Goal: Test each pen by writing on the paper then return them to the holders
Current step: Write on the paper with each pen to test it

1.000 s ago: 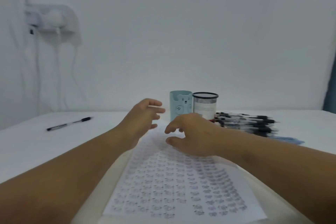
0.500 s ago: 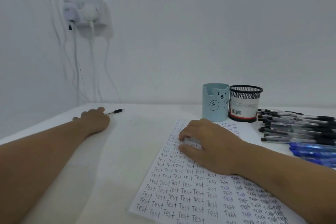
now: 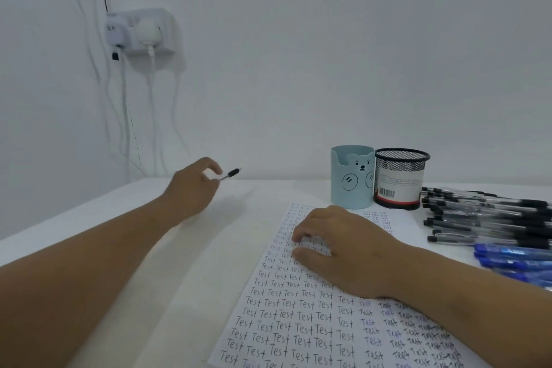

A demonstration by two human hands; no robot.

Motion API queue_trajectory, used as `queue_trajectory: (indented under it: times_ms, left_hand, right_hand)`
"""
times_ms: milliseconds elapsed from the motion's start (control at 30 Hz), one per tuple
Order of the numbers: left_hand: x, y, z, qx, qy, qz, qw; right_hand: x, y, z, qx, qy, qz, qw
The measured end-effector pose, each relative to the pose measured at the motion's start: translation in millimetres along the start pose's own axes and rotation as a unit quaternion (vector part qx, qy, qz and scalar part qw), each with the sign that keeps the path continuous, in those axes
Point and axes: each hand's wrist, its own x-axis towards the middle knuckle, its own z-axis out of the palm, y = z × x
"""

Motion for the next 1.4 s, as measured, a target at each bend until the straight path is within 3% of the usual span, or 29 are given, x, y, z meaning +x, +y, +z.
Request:
queue_trajectory:
  times_ms: [100, 167, 300, 400, 567, 667, 833, 1000, 1400]
  left_hand:
    - [-14.2, 47.3, 8.6, -0.144, -0.079, -0.034, 0.986]
    - [-28.1, 77.1, 14.0, -0.244, -0.149, -0.036, 0.957]
    - [-52.2, 119.5, 29.5, -0.398, -0.27, 0.001, 0.877]
    - [-65.5, 140.0, 44.6, -0.484, -0.249, -0.001, 0.839]
    - [-87.7, 138.8, 68.3, -0.599, -0.197, -0.111, 0.768]
    - [-101.4, 133.2, 76.3, -0.59, -0.217, -0.113, 0.77]
    - [-116.5, 135.5, 78.3, -0.595, -0.217, -0.098, 0.768]
    - [-119.5, 132.4, 73.0, -0.65, -0.264, -0.14, 0.699]
    - [-120.3, 125.7, 75.9, -0.599, -0.298, -0.12, 0.733]
  right_hand:
    - [-5.1, -1.3, -8.9, 0.03, 0.002, 0.016, 0.999]
    - [-9.0, -1.5, -23.0, 0.06, 0.032, 0.03, 0.997]
    - [-16.2, 12.8, -66.1, 0.083, 0.22, 0.056, 0.97]
    - [-30.7, 34.9, -85.7, 0.078, 0.283, 0.075, 0.953]
    - [-67.0, 54.5, -62.8, 0.019, 0.251, 0.083, 0.964]
    - [-75.8, 50.7, -50.5, -0.039, 0.198, 0.065, 0.977]
    - [-73.6, 46.2, -46.1, -0.038, 0.219, 0.007, 0.975]
    - [-74.3, 46.9, -50.0, -0.021, 0.249, 0.016, 0.968]
    - [-83.0, 41.1, -51.2, -0.035, 0.218, 0.016, 0.975]
